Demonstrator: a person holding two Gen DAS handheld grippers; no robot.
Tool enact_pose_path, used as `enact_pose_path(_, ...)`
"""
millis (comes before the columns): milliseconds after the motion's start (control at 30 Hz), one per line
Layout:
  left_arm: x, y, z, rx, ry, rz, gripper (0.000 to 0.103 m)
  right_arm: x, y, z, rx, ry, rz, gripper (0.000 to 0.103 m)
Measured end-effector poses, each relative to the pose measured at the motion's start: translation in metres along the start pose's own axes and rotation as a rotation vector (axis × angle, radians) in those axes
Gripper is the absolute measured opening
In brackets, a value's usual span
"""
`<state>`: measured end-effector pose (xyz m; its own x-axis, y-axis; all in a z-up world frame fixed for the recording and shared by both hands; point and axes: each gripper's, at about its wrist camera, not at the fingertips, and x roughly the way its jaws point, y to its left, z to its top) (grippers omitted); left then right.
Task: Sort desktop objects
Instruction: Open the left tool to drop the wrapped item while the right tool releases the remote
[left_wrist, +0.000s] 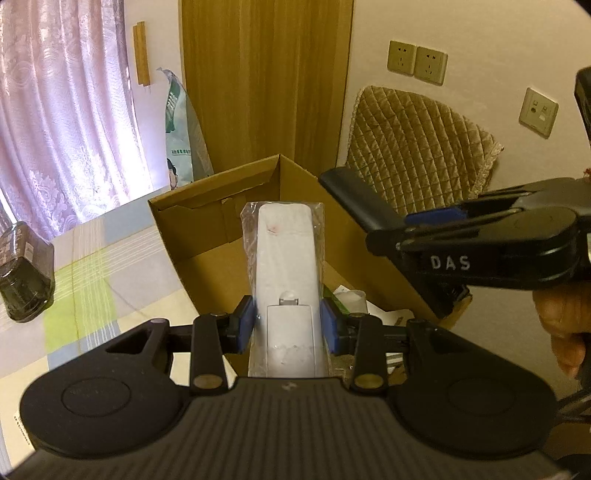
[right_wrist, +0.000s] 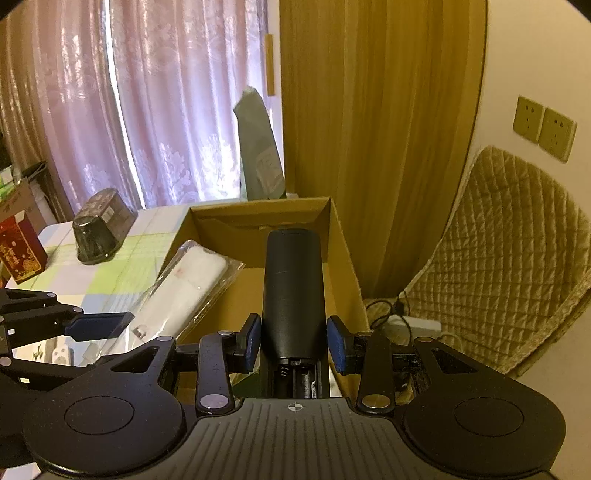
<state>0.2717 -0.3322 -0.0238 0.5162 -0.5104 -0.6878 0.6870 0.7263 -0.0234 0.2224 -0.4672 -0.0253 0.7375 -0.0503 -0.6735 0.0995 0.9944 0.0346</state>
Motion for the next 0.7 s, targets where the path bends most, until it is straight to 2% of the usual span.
enact_pose_path(167,0.015,0.004,-0.004,-0.022,0.016,0.011,0.035,0.012,-0.003,-0.003,0.015,0.017,0.000,0.037)
enact_pose_path(200,0.015,0.005,-0.005,-0.026,0.011,0.018,0.043,0.013,-0.003,-0.003,0.016,0.019,0.001,0.037)
enact_pose_path(233,0.015,0.007,-0.006,-0.030,0.006,0.025,0.046,0.015,-0.003,-0.003,0.015,0.020,0.002,0.037)
enact_pose_path(700,-0.021,0.040,-0.042,-0.112,-0.007,0.048,0.047,0.028,0.019,-0.005,0.002,0.038,0.035,0.037)
